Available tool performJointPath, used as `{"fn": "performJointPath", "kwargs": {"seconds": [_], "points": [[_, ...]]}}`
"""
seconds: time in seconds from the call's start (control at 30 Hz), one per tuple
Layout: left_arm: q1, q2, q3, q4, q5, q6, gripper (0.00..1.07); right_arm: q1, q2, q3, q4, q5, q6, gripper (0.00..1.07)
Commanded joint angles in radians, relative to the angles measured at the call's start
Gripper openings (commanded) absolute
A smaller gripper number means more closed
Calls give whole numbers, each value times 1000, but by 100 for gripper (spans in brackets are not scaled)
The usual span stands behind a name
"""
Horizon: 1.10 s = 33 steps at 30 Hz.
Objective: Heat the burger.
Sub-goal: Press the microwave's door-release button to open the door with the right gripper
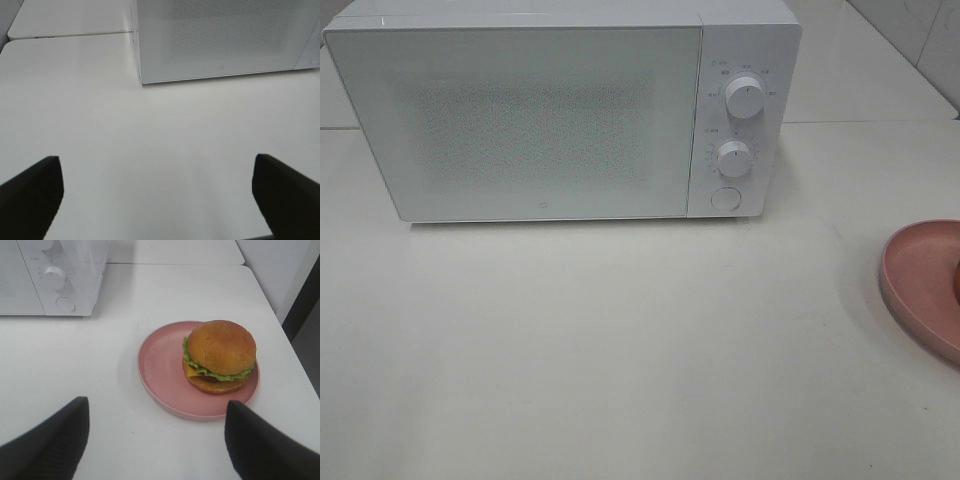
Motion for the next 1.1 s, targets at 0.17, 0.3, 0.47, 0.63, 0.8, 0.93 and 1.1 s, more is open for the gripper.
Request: {"fn": "performJointPath", "kwargs": {"seconds": [0.17, 0.3, 0.47, 0.63, 0.8, 0.93, 1.1], "points": [[1, -28, 2, -5, -2, -1, 94, 0, -26, 2, -8, -3, 7, 73], [1, -28, 2, -5, -2, -1, 94, 0, -26, 2, -8, -3, 7, 73], [1, -28, 2, -5, -2, -1, 94, 0, -25, -4, -2, -8, 7, 73], [1, -28, 2, -5, -2, -1, 94, 0, 23, -39, -8, -46, 7, 73], [1, -28, 2, -5, -2, -1, 94, 0, 90, -40, -8, -124, 11, 73], [1, -28, 2, -5, -2, -1, 94, 0, 121, -40, -8, -168, 11, 73], [1, -28, 2, -5, -2, -1, 94, 0, 185, -40, -8, -250, 11, 73]]}}
